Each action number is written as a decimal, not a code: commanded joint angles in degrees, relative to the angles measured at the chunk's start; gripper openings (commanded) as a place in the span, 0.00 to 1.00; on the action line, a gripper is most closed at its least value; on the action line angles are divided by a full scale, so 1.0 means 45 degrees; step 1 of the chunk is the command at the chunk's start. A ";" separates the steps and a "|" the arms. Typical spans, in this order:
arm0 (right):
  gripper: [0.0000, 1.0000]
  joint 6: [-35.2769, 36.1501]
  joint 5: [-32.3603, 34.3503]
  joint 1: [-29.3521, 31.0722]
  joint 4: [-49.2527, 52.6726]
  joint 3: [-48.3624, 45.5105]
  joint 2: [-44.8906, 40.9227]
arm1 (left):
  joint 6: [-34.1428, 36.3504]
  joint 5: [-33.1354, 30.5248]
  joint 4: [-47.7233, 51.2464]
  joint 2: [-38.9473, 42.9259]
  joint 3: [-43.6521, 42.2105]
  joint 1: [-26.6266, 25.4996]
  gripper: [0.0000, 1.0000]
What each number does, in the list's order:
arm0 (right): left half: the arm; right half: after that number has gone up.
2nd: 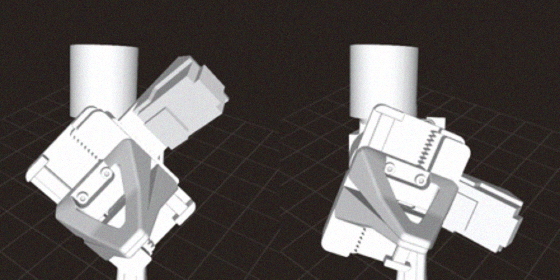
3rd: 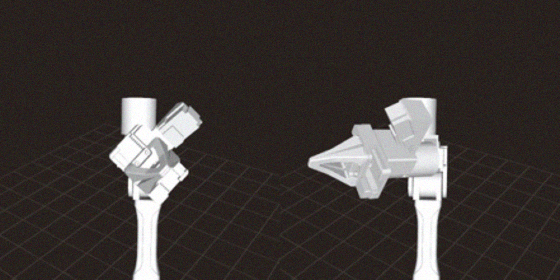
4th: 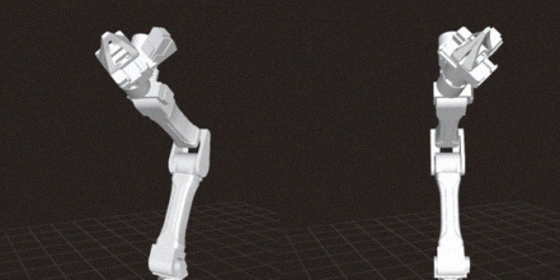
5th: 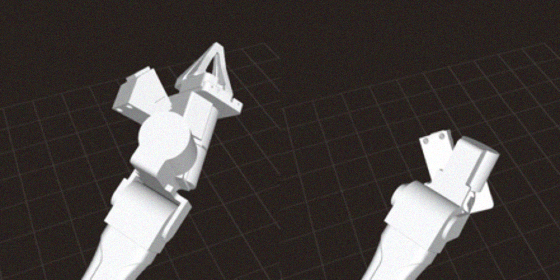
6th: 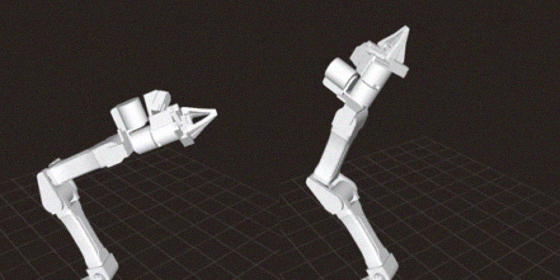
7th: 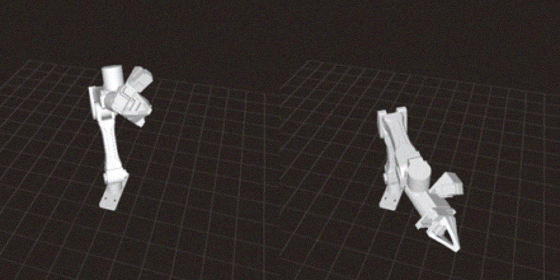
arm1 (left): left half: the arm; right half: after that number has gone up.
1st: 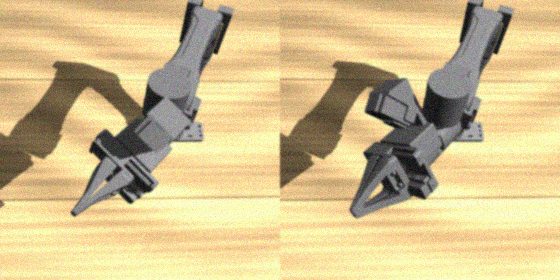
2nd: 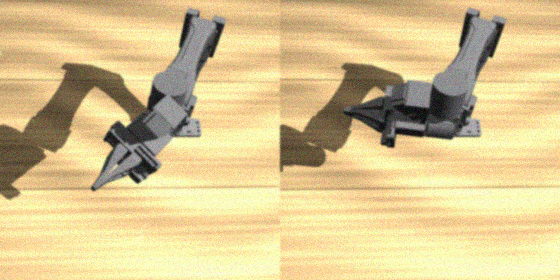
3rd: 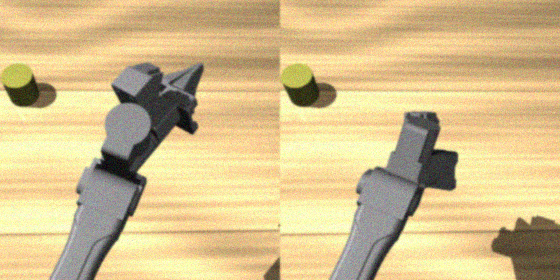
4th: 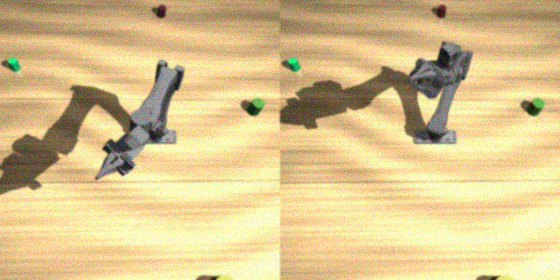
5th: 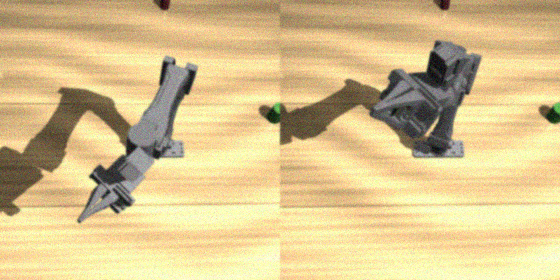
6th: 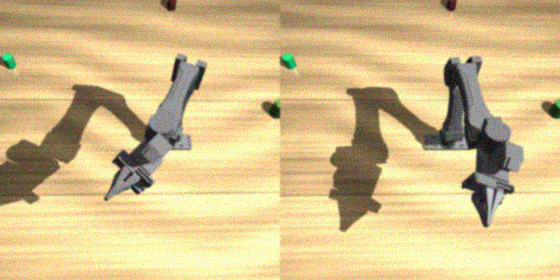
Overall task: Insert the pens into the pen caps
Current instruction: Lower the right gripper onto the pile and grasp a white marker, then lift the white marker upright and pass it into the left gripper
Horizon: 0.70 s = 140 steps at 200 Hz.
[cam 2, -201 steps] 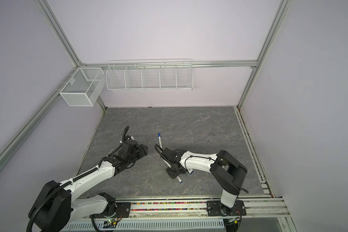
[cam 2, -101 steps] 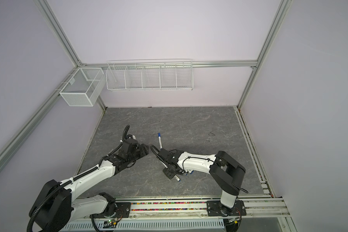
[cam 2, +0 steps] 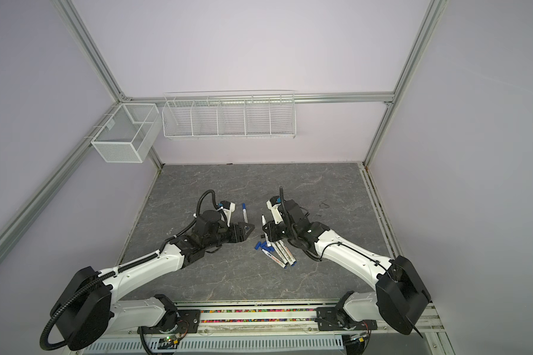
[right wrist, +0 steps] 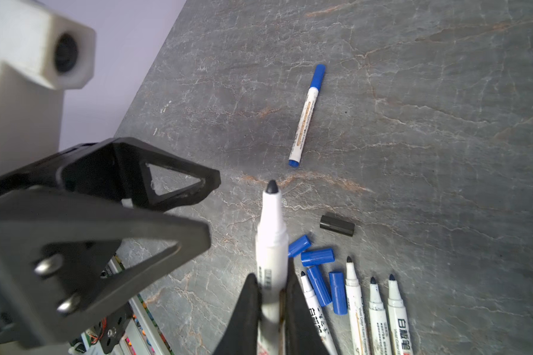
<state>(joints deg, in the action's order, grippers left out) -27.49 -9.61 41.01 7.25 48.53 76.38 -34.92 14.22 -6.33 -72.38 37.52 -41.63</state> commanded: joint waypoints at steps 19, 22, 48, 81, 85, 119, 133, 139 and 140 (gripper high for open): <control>0.07 -0.1512 -0.1256 -0.0380 -0.1859 -0.0781 -0.0503 | 0.1248 0.2416 -0.1242 0.0019 0.0146 -0.0313 0.72; 0.07 -0.1568 -0.1280 -0.0415 -0.1929 -0.0829 -0.0522 | 0.1281 0.2481 -0.1217 -0.0013 0.0172 -0.0317 0.72; 0.07 -0.2158 -0.1504 -0.0633 -0.2698 -0.1181 -0.0787 | 0.1593 0.2844 -0.0703 -0.0312 0.0445 -0.0469 0.72; 0.07 -0.2882 -0.1925 -0.0870 -0.3671 -0.1465 -0.0976 | 0.1822 0.2691 -0.0653 -0.0662 0.0826 -0.0748 0.71; 0.07 -0.2939 -0.1972 -0.0878 -0.3758 -0.1469 -0.0977 | 0.1828 0.2686 -0.0705 -0.0717 0.0883 -0.0750 0.71; 0.07 -0.3312 -0.2123 -0.0925 -0.4188 -0.1520 -0.0997 | 0.1899 0.2804 -0.0954 -0.1311 0.1508 -0.0764 0.66; 0.07 -0.3442 -0.2123 -0.0935 -0.4347 -0.1574 -0.1067 | 0.2014 0.2782 -0.0860 -0.1569 0.1782 -0.0759 0.62; 0.07 -0.3496 -0.2123 -0.0956 -0.4363 -0.1600 -0.1097 | 0.2021 0.2756 -0.0841 -0.1641 0.1863 -0.0769 0.60; 0.07 -0.3499 -0.2123 -0.0963 -0.4363 -0.1603 -0.1095 | 0.2029 0.2757 -0.0841 -0.1655 0.1870 -0.0769 0.59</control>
<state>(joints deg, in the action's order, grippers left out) -40.42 -18.09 37.21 -9.13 42.46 72.90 -27.51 25.87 -9.15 -78.37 43.03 -44.97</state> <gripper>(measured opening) 0.145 0.629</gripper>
